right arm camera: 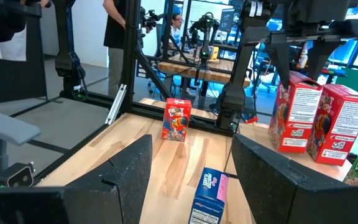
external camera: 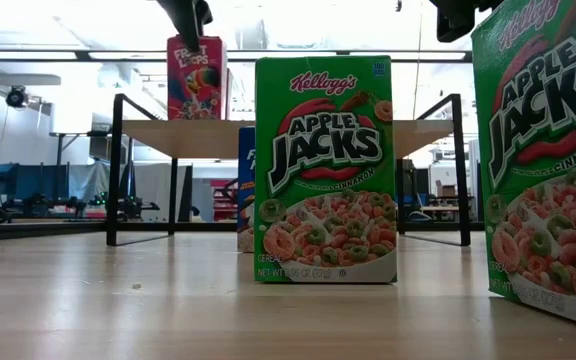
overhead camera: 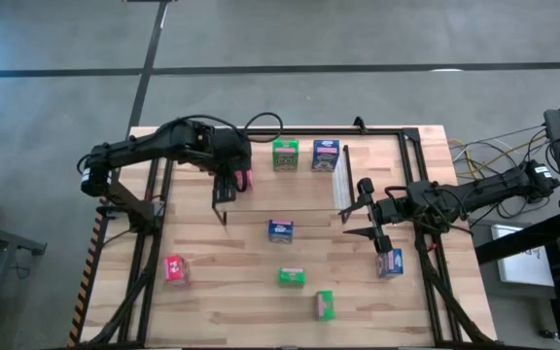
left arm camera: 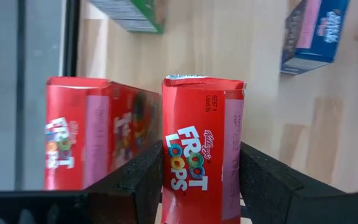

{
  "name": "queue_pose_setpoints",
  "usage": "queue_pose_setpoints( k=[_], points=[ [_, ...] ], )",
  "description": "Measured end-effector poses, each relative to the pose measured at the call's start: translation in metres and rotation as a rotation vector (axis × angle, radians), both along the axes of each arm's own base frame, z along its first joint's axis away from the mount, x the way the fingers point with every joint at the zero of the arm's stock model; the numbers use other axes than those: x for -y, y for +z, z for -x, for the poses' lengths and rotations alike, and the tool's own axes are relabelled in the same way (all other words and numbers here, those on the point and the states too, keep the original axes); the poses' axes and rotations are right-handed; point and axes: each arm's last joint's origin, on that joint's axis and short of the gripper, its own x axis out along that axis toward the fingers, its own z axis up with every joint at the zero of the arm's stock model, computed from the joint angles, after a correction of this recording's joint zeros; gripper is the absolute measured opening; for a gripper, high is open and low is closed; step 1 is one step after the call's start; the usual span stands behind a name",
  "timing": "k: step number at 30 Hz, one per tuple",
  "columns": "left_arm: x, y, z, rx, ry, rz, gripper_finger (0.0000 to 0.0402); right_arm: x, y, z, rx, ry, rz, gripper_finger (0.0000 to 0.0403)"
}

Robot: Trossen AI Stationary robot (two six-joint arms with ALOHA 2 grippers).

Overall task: Stack cereal on shelf
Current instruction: Put the right red cereal box on the shelf, aligned with the other red cereal box

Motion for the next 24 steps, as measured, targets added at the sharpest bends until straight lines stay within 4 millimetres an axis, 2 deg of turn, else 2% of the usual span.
queue_pose_setpoints(
  k=[13, 24],
  points=[
    [-0.001, -0.012, -0.001, -0.044, 0.001, 0.002, 0.0169, 0.000, -0.001, 0.000, -0.006, 0.000, 0.001, 0.0210],
    [-0.001, -0.011, -0.001, -0.042, 0.001, 0.003, 0.0169, 0.000, -0.001, 0.000, -0.007, 0.000, 0.000, 0.0210]
  ],
)
